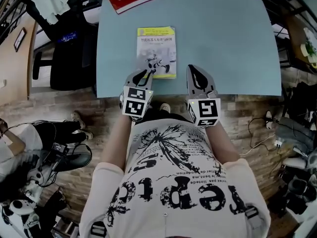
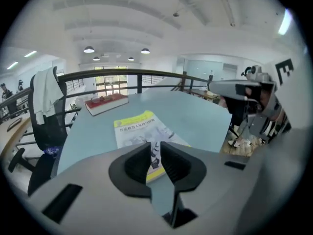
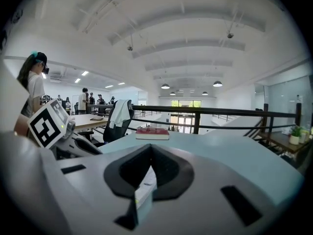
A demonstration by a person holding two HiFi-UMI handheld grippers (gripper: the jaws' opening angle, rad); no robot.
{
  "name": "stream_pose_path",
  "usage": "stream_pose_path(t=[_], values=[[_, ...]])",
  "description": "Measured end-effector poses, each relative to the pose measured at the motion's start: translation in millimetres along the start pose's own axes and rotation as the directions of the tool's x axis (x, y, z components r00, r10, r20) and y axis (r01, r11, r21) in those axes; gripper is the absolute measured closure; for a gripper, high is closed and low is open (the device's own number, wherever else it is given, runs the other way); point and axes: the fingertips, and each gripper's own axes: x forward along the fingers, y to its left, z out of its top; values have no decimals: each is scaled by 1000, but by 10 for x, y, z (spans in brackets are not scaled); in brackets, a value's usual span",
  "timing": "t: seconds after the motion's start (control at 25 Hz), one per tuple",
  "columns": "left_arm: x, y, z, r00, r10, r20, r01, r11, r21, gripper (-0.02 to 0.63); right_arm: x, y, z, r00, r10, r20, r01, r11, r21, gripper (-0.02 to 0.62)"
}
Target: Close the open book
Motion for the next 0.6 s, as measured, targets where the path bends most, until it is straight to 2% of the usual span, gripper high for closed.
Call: stream_pose_path(t=[0.12,0.24,0.44,0.6], values=[[-244,149,325,993,18,116,-18,1000,3,565,46,121,149,1000,25,17,-24,1000,-17,586],[-550,297,656,971,31,238,-29,1000,-9,580,55,239,307,998,38,42,-36,998,-48,586],[-1037,541,1108,908,39,417,-52,998,19,584,86,374,599,994,37,103,-33,999,-43,586],[-1341,669,1338,855,22,518,-57,997,51,584,89,457,776,989,35,144,-29,999,-44,586]])
